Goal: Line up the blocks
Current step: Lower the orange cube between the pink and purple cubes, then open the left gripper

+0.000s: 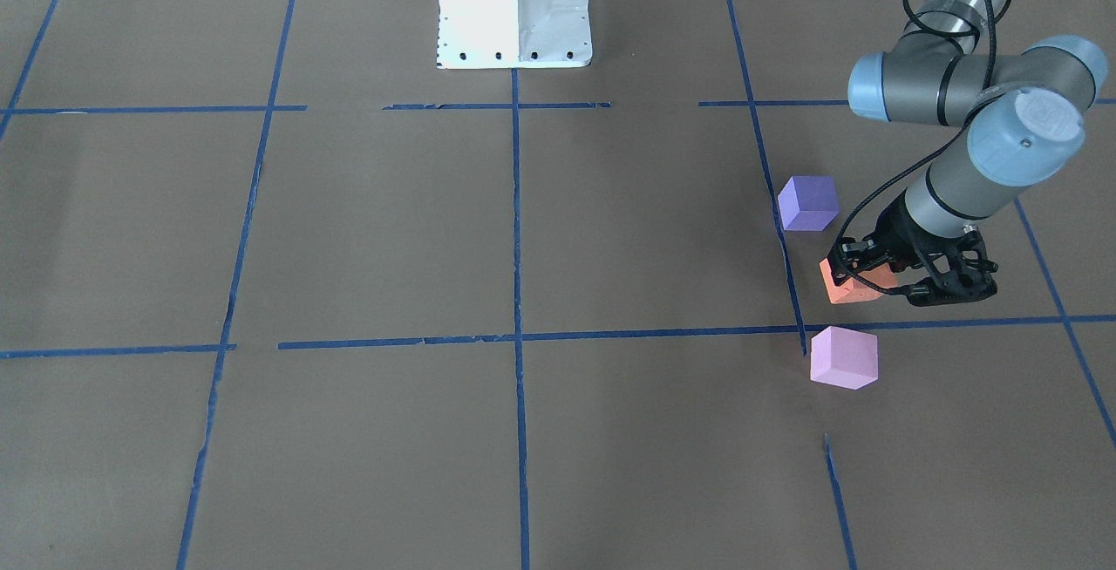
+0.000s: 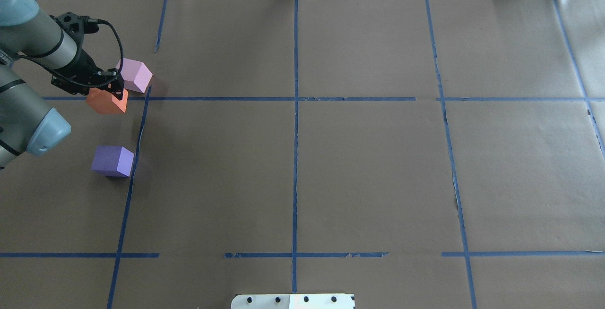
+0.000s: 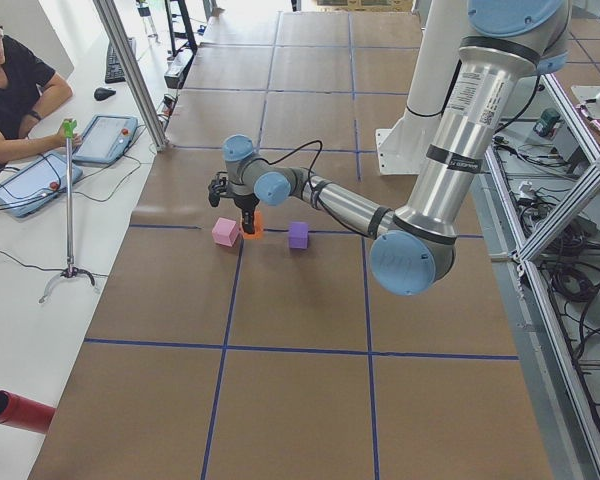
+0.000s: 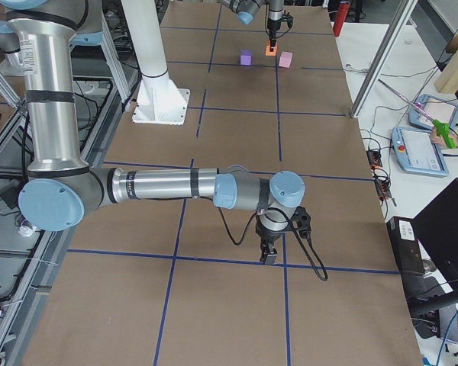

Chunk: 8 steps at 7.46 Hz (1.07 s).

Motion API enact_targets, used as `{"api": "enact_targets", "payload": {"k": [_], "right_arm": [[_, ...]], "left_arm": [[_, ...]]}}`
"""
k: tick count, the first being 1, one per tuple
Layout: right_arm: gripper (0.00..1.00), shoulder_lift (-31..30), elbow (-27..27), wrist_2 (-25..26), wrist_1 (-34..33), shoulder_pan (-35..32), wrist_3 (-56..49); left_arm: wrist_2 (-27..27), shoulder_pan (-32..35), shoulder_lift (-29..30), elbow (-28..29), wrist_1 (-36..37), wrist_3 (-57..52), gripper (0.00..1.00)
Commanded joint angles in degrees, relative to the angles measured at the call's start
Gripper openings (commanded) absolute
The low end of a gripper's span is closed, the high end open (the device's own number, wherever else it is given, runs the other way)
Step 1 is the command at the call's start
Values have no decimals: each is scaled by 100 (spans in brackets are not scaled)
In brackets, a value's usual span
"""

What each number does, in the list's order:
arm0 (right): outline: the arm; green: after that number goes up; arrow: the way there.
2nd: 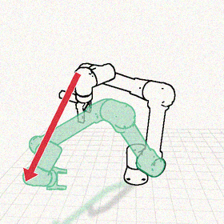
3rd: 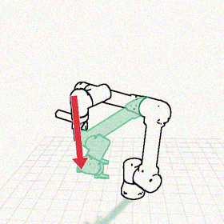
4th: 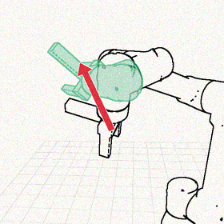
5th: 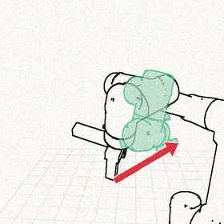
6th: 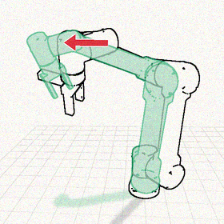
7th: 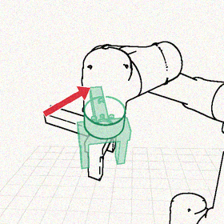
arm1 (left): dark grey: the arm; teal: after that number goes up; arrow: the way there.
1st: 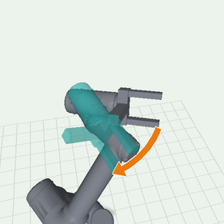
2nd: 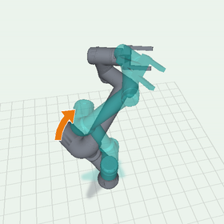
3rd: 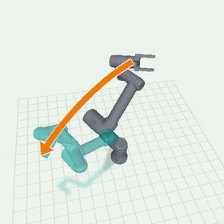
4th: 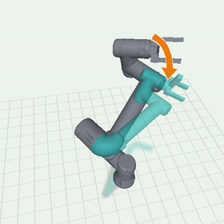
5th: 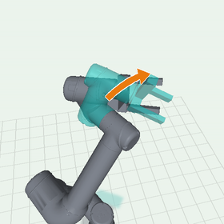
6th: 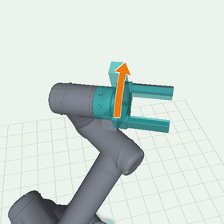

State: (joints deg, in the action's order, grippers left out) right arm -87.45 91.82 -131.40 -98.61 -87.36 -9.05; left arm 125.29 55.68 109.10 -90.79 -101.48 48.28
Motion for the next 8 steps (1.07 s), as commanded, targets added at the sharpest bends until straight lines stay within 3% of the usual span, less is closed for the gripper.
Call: {"api": "enact_targets", "payload": {"k": [1,3,8], "right_arm": [[100,0,2,0,0,0,0],[100,0,-7,0,0,0,0],[100,0,2,0,0,0,0]], "left_arm": [[-31,-196,-63,114,-299,241,0],[-40,-267,-64,394,-696,410,0],[-66,-373,-64,562,-882,401,0]]}}
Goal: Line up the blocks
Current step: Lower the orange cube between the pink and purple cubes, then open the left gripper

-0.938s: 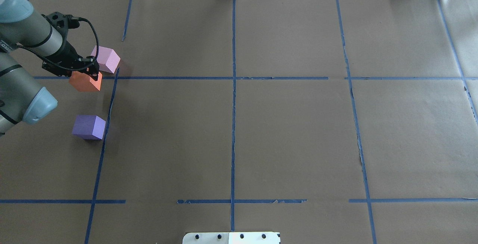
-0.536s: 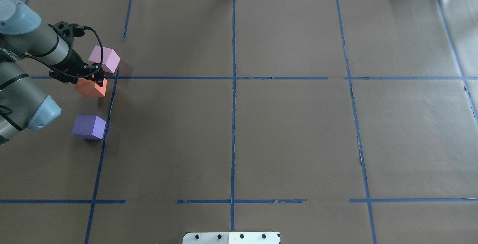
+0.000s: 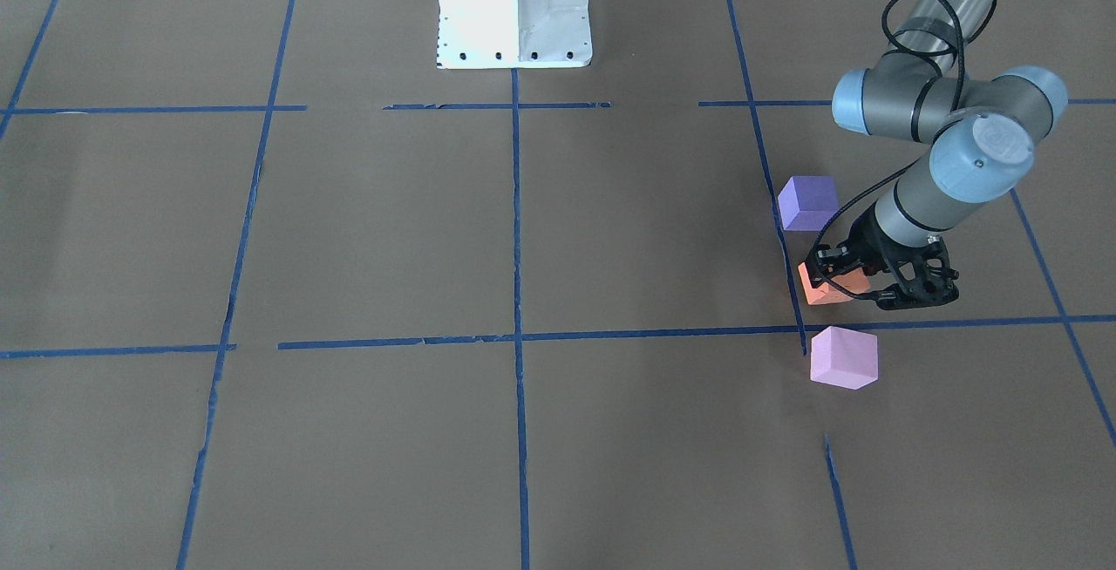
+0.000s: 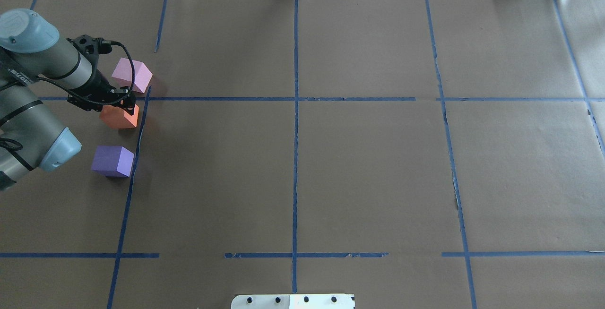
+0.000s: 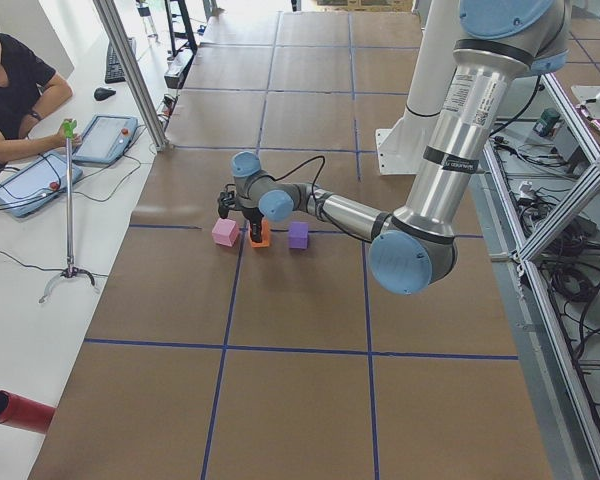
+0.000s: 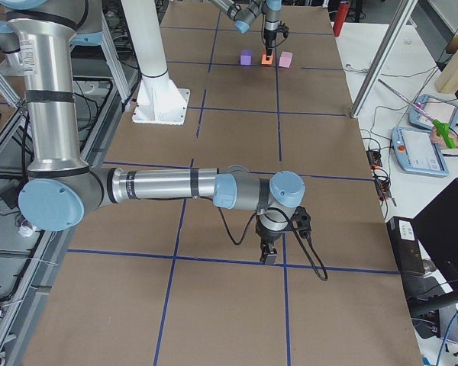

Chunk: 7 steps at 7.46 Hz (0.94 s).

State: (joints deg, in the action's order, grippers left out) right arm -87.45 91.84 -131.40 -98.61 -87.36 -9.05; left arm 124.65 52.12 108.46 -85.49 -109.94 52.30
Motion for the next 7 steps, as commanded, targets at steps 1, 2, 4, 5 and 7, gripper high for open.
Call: {"api": "enact_targets", "payload": {"k": [1,2,4,5,7], "right_arm": [[100,0,0,0,0,0,0],[100,0,0,0,0,0,0],[100,0,0,0,0,-9,0],[100,0,0,0,0,0,0],[100,0,0,0,0,0,0]], "left_arm": [[7,-18,0,24,-36,-9,28],[7,-18,0,24,-36,-18,99],[7,-18,0,6,-27,9,100],[7,-18,0,-3,-27,0,100],[-2,17,-26,-273,8,-35,100]]}}
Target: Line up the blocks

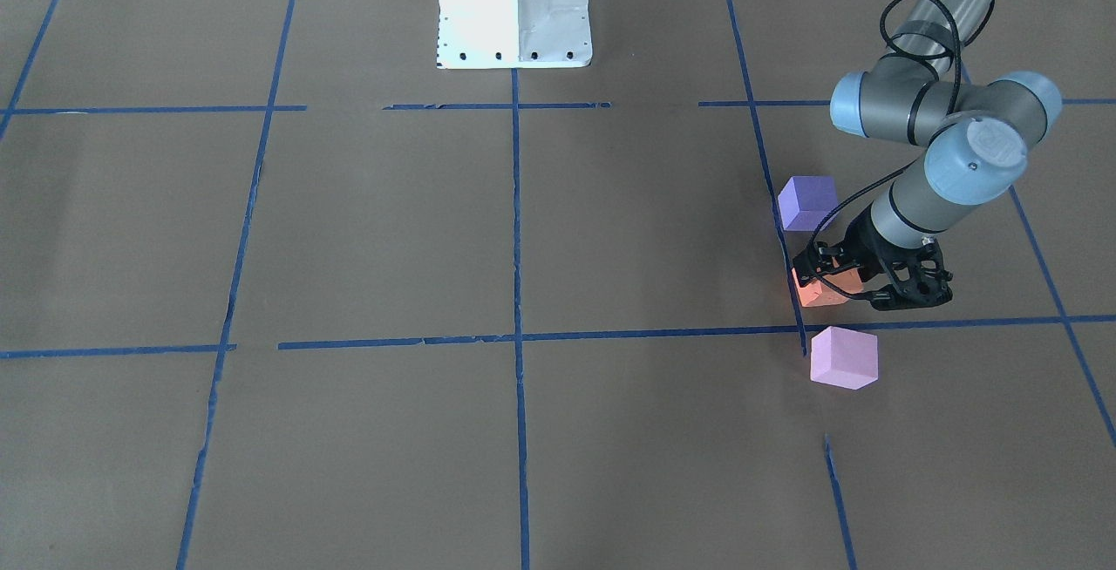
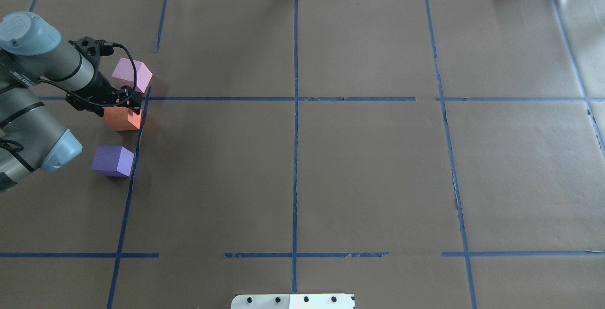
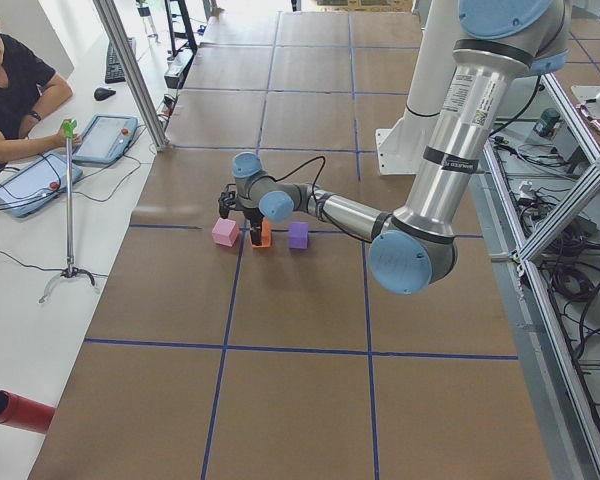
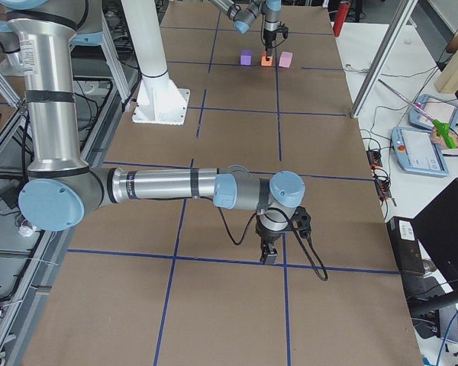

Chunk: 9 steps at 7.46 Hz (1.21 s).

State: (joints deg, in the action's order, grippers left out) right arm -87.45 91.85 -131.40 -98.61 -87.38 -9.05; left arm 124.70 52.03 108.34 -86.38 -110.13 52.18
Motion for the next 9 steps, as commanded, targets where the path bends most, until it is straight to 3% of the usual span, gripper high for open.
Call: {"api": "enact_targets", "payload": {"k": [1,3,5,7,9], "right_arm": [[100,0,0,0,0,2,0],[100,0,0,0,0,2,0],[100,0,0,0,0,2,0],[100,0,0,0,0,2,0],[100,0,0,0,0,2,0]], "left_arm": [[19,105,-267,-708,148,-41,100],[37,883,-673,-1729,831,-599,100],[54,1885,-534,-2328,2593,-2194,100],[72,2852,-760,-2279,3277,-4362,100],[72,3758,-1244,-1527,3173,-6035,100]]}}
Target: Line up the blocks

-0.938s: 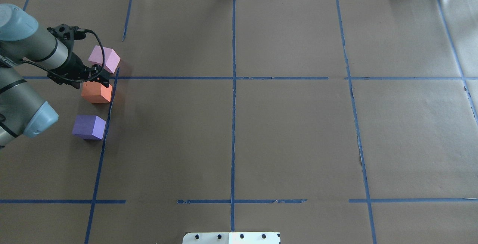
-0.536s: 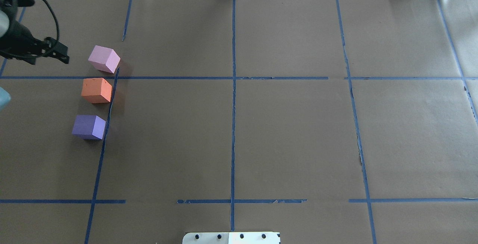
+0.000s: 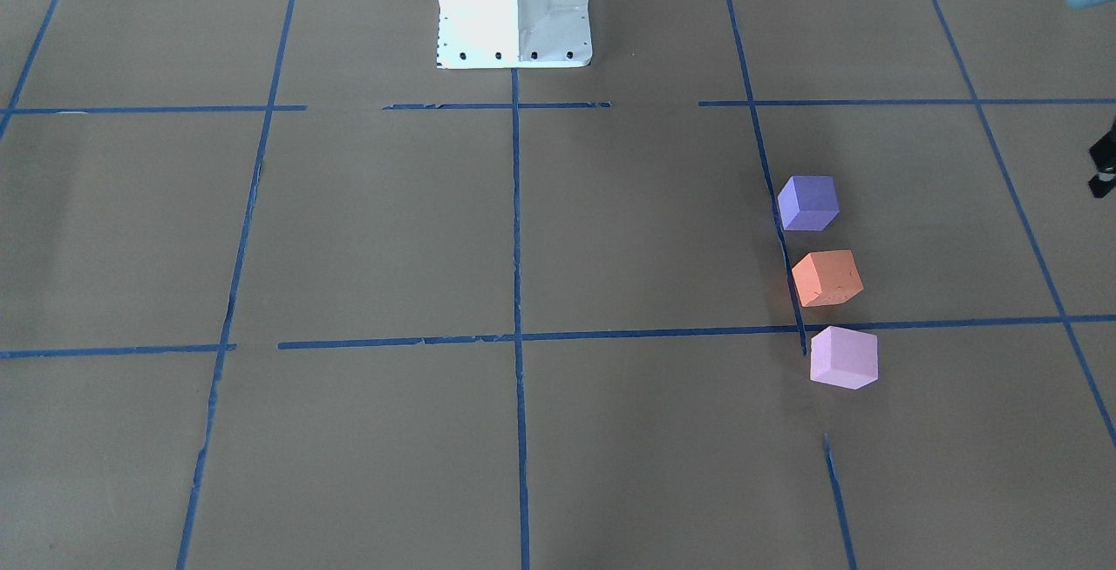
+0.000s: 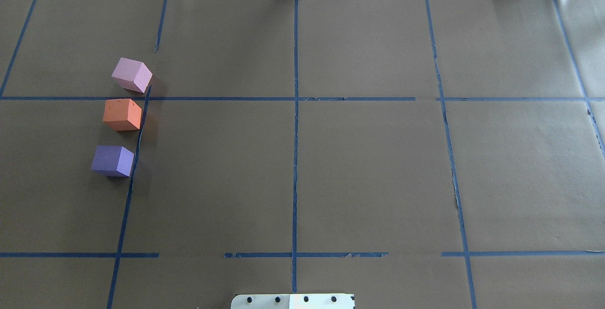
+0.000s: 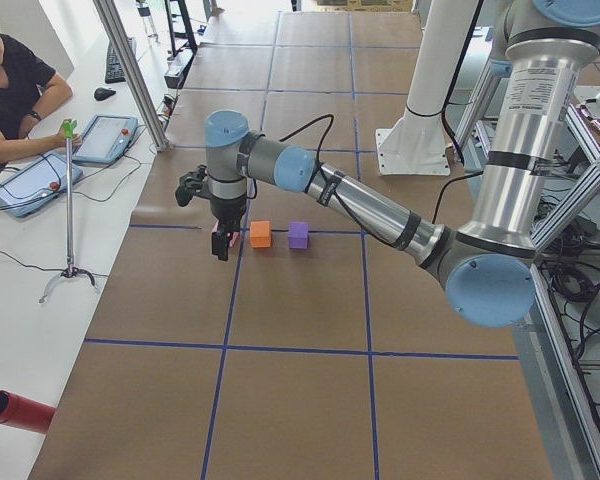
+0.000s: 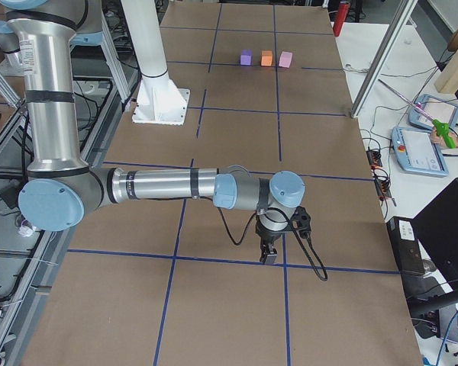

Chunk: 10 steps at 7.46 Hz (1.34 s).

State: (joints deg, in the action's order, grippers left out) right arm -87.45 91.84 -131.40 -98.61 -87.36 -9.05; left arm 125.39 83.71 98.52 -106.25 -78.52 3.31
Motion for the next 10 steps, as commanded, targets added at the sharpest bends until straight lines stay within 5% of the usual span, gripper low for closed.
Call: {"api": "enact_targets", "payload": {"k": [1,3,7,10], "right_arm": [[100,0,0,0,0,0,0],[100,0,0,0,0,0,0],[100,0,-9,0,0,0,0],[100,0,0,0,0,0,0]], "left_arm": [[3,1029,-281,1082,-58,-1906,100],[12,1419,-595,1834,-862,-2379,100],[574,1350,-765,1494,-1201,-679,100],[583,542,-764,1072,-1184,116,100]]}}
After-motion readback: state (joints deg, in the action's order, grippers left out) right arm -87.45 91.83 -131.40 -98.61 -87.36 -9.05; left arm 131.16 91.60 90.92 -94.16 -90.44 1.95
